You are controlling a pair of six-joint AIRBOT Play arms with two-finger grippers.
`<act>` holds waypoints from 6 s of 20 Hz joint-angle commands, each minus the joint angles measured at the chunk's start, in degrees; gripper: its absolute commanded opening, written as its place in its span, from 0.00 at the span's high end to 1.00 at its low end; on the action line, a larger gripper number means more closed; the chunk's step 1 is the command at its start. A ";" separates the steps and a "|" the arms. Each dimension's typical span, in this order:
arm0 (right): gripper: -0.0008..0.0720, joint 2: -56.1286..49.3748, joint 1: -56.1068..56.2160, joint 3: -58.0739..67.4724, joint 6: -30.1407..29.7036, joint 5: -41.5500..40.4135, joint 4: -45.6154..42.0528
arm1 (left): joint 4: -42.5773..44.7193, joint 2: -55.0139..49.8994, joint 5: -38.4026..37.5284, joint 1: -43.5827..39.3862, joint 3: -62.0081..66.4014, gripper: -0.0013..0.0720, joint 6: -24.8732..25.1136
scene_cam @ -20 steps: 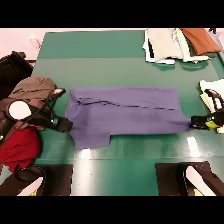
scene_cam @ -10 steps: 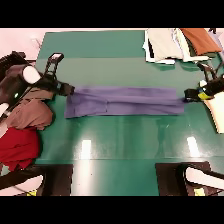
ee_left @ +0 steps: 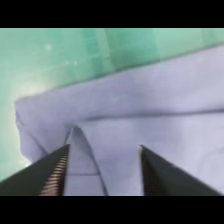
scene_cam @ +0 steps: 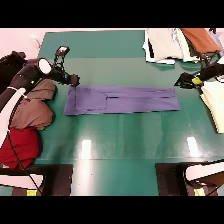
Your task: Fold the shirts.
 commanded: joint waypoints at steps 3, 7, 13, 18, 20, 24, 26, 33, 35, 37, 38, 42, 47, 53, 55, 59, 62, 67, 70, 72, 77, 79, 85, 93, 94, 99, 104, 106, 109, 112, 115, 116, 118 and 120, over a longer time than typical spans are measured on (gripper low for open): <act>0.22 -1.70 -9.62 -2.71 -5.27 4.28 6.29 | -5.01 -0.46 -5.57 -0.04 4.33 0.90 -1.31; 0.22 -4.35 -14.38 -9.62 -8.00 4.83 10.43 | -14.84 -0.63 -3.26 -2.03 2.49 0.95 -1.25; 0.42 -10.67 -8.55 -10.78 -9.25 2.80 17.51 | -14.86 -5.27 1.68 -11.45 1.99 0.95 -3.30; 0.97 -8.26 -5.25 -6.62 -10.86 4.22 18.36 | -16.70 -12.33 6.25 -16.39 6.86 0.95 -5.79; 0.97 -4.48 -3.91 -2.82 -10.82 6.29 20.13 | -16.79 -15.67 6.25 -18.10 10.75 0.95 -5.81; 0.97 3.37 1.09 5.14 -7.61 7.28 25.64 | -17.22 -22.60 5.97 -20.94 16.96 0.95 -5.86; 0.97 6.08 5.03 8.76 -5.99 7.52 25.70 | -18.58 -24.85 4.94 -21.29 18.27 0.95 -5.81; 0.97 7.80 20.17 16.87 -1.55 4.35 25.66 | -21.27 -26.23 6.19 -21.27 18.53 0.95 -5.86; 0.97 7.76 23.43 16.87 -1.01 1.53 25.68 | -20.70 -25.94 4.92 -20.79 18.62 0.95 -5.79; 0.97 7.45 26.69 16.87 -0.52 -1.51 25.88 | -20.52 -25.81 -1.51 -17.92 21.38 0.95 -5.79; 0.97 7.04 28.63 16.87 -0.52 -2.86 26.53 | -20.33 -25.14 -4.66 -15.67 23.02 0.95 -5.79; 0.97 2.43 38.84 16.87 -3.56 -9.97 32.85 | -14.29 -14.56 -10.64 -4.00 27.58 0.95 -5.79; 0.49 -9.49 53.81 20.06 -14.34 -26.23 45.07 | -2.19 1.14 -12.70 9.20 28.92 0.95 -5.81; 0.57 -9.53 49.99 22.56 -12.44 -17.33 30.93 | -1.49 4.11 -17.33 11.87 28.59 0.95 -5.77; 0.57 -5.70 44.74 15.45 -9.33 -15.23 24.74 | -1.46 3.78 -16.52 9.49 28.50 0.95 -5.70; 0.45 -0.70 32.13 0.02 -1.97 -13.20 14.29 | -1.46 3.65 -13.92 4.13 28.50 0.95 -5.29; 0.18 -2.03 25.70 -7.02 1.40 -13.03 15.28 | -1.49 3.65 -12.87 1.60 28.50 0.95 -5.11; 0.20 -9.09 27.10 -8.74 0.20 -14.34 25.88 | -1.73 3.41 -12.81 0.11 28.50 0.95 -3.80; 0.21 -15.52 31.39 -3.04 0.13 -13.86 29.55 | -2.16 3.41 -12.90 0.02 28.50 0.95 -3.82; 0.32 -19.52 34.29 2.10 0.17 -14.01 30.60 | -2.84 3.41 -13.44 0.02 28.50 0.95 -3.82; 0.97 -23.87 38.27 12.31 0.13 -14.80 30.05 | -3.34 3.34 -13.31 -1.11 28.50 0.95 -3.82; 0.97 -22.97 37.55 15.21 0.13 -13.42 29.29 | -1.01 2.89 -13.35 -4.00 28.50 0.95 -3.80; 0.97 -9.11 24.70 10.25 0.15 -11.02 19.12 | 0.09 2.58 -13.11 -13.07 28.50 0.95 -2.12; 0.97 10.25 -9.75 -1.84 0.09 -10.01 11.65 | -1.33 2.58 -12.15 -14.27 28.50 0.95 -2.84; 0.97 10.84 -13.66 -1.60 0.07 -9.70 11.72 | -1.51 2.58 -11.69 -14.27 28.50 0.95 -3.06; 0.97 10.60 -25.75 1.86 0.07 -9.09 11.82 | -1.64 2.58 -10.93 -14.27 28.50 0.95 -4.50; 0.97 6.86 -26.45 9.31 0.07 -10.73 11.72 | -1.68 2.49 -11.10 -14.27 28.50 0.95 -5.81; 0.97 4.00 -25.73 14.01 0.04 -11.47 11.67 | -1.68 2.47 -11.52 -14.27 28.50 0.95 -5.81; 0.97 1.22 -25.77 20.52 0.04 -13.99 11.63 | -1.66 2.47 -12.63 -14.27 28.50 0.95 -5.84; 0.97 0.20 -26.75 25.97 -0.52 -15.15 11.58 | -1.68 2.47 -12.92 -14.27 28.50 0.95 -5.84; 0.97 1.14 -28.41 27.28 -1.03 -14.75 11.47 | -1.68 2.47 -12.83 -14.27 28.50 0.95 -5.84; 0.97 1.51 -29.31 27.28 -1.03 -13.90 11.50 | -1.68 2.47 -12.85 -14.27 28.50 0.95 -5.84; 0.97 2.19 -30.64 27.28 -1.07 -11.10 11.47 | -1.68 2.47 -12.85 -14.27 28.50 0.95 -5.84; 0.97 2.93 -32.37 27.28 -1.36 -7.06 11.43 | -1.68 2.47 -12.85 -14.27 28.50 0.95 -5.84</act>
